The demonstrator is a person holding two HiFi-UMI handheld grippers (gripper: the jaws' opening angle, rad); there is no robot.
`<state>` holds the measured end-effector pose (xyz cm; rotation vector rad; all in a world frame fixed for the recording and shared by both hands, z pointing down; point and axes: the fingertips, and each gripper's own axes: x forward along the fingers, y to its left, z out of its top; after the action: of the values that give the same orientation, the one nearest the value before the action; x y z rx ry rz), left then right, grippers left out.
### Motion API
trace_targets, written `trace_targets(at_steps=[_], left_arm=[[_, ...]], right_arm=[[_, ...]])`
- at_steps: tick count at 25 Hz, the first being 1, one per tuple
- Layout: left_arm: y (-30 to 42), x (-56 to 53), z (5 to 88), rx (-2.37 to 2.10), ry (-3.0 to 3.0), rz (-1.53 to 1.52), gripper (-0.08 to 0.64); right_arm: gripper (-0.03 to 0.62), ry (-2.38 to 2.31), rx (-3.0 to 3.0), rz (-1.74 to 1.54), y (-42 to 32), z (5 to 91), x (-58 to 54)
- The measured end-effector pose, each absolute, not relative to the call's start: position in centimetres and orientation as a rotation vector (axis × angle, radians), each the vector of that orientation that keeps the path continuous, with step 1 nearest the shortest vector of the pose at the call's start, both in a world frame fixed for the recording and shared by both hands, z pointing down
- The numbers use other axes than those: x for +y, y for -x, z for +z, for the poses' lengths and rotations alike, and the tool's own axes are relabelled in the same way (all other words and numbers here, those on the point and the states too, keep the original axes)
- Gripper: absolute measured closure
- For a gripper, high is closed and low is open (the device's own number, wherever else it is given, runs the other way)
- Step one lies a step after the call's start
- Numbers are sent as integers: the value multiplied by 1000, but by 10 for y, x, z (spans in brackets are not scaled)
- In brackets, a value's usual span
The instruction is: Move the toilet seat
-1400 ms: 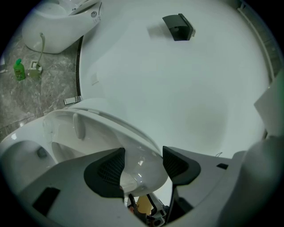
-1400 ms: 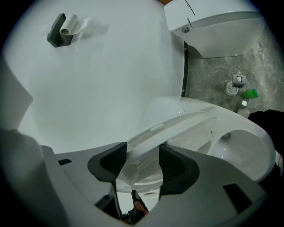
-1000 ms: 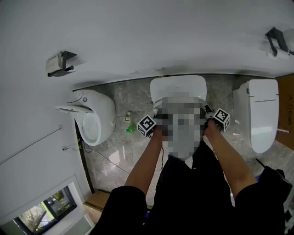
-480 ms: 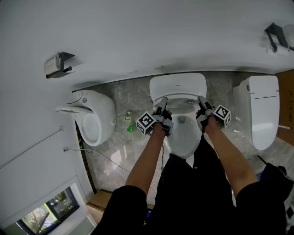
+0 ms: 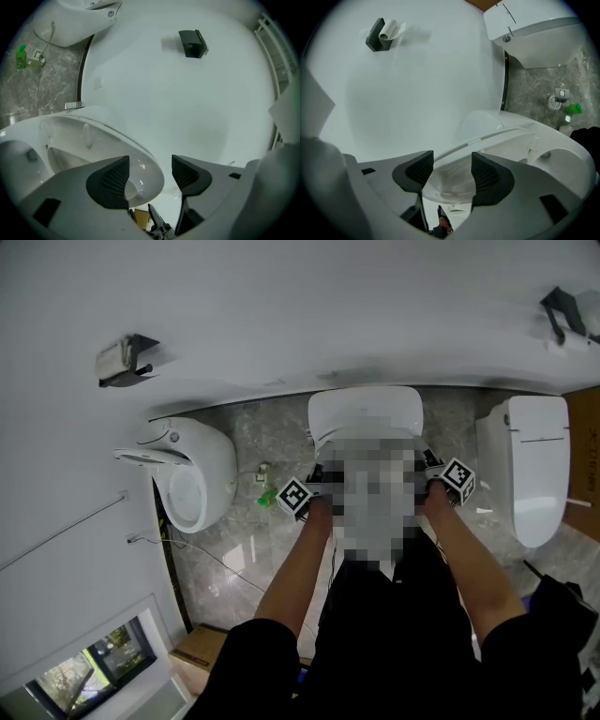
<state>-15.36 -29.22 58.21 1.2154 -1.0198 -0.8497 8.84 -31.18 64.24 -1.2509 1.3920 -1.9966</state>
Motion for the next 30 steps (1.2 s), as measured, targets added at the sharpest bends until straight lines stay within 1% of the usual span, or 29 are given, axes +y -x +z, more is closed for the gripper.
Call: trace_targets(at_steps=[6,9,11,18,22,25,27,28,30], left_arm=[[168,-254,570,-1029,-1210,-851,282],[177,-236,535,-1039,-1207,-950,282],[175,-226,506,-1046,-1268,-962,282],[161,-169,439,-1056,-1531,-760,296],[166,-142,395,-1120,-1748,-695,371],[190,-116,370,-1287,-1778,-735,467],[201,-97,370,-1386,-1783,-666,529],[202,-88,371,-1415,-1801,-605,542],[197,-72,370,-1428,-1869,-484,545]], right_arm=[[347,1232,1533,-1911,-91,612,-308],[347,1206,1520,-1843,-98,583,-302],[347,1174,1528,-1800,-102,559,-296],[347,1178,1792,-1583,-103,470,-242],[347,1183,1809,-1546,-96,434,-198],[347,1175,1914,-1475,-76,405,-165],[347,1171,2027,-1442,-58,391,-139],[347,1167,2106,-1417,-49,387,-125],[347,1159,2293,-1321,-37,381,-93]])
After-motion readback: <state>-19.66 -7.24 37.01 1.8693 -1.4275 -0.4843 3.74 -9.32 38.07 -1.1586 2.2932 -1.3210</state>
